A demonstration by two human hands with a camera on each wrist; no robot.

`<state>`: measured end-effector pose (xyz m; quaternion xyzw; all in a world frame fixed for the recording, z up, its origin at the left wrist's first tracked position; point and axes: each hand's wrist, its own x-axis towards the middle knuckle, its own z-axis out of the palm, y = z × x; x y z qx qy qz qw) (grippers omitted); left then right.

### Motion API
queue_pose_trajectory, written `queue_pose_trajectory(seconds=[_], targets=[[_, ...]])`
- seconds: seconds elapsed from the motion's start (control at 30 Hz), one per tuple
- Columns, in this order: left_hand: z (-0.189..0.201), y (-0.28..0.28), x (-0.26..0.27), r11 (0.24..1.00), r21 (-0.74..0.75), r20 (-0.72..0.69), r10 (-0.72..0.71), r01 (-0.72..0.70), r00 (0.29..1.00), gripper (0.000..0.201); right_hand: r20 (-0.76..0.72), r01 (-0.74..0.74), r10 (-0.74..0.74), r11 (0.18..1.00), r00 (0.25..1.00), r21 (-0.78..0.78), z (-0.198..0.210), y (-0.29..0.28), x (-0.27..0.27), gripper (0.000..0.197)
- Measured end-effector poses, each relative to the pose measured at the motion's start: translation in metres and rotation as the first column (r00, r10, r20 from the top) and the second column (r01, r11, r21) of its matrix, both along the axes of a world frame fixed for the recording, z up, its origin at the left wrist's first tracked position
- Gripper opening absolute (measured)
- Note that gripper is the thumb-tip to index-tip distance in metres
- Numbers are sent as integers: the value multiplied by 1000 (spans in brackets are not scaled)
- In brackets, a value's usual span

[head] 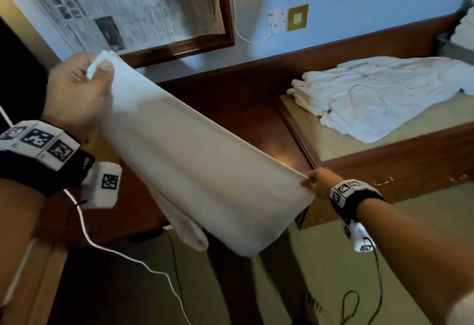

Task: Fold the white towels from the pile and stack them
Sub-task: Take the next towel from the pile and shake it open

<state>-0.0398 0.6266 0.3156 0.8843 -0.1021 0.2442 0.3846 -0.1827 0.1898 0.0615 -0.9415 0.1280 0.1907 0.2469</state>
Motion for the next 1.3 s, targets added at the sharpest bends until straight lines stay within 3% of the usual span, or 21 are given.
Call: queue_pose_trajectory(seconds=[0.07,0.17,0.27,0.33,0.4,0.47,0.53,0.6,0.63,0.7,0.87,0.93,1.03,1.3], targets=[[11,-3,-9,993,-119,-67,-7,-1,998,30,-67,103,-109,991,992,-81,-18,-14,-13,20],[19,-17,-22,991,-122,-68,-62,54,996,34,-108,176,-204,958,973,-225,-32,-24,-27,17],[18,-33,-25,977,-165,-65,-149,137,987,39,-103,127,-155,963,983,-236,-25,-12,-19,24],[12,-57,-30,972,-113,-115,-217,205,969,32,-3,65,-67,978,998,-199,4,10,-1,29],[5,-86,-42,941,-33,-165,-339,338,926,25,255,7,4,999,967,-39,49,37,20,34],[0,-113,-53,901,45,-166,-419,431,893,25,490,-124,-28,953,871,275,104,63,38,36],[-2,-134,-60,891,86,-204,-421,445,884,25,580,-335,-26,794,814,507,162,84,48,40],[0,-148,-64,887,89,-223,-425,453,877,23,625,-477,-12,635,780,607,205,94,57,36],[2,-152,-65,885,72,-226,-434,459,872,22,644,-507,-8,608,765,611,221,96,59,30],[7,-156,-64,890,48,-199,-436,454,877,21,682,-523,18,657,731,543,239,95,67,22],[22,-161,-60,911,-52,-125,-412,409,903,30,738,-572,72,684,671,453,267,94,82,32],[24,-162,-59,889,-209,-126,-438,408,890,31,769,-586,115,720,629,372,280,92,87,24],[25,-167,-60,792,-490,-103,-468,365,878,30,803,-595,166,758,573,268,299,88,93,21],[-21,-187,-67,828,-417,31,-398,374,917,30,879,-566,125,804,460,182,330,55,104,23]])
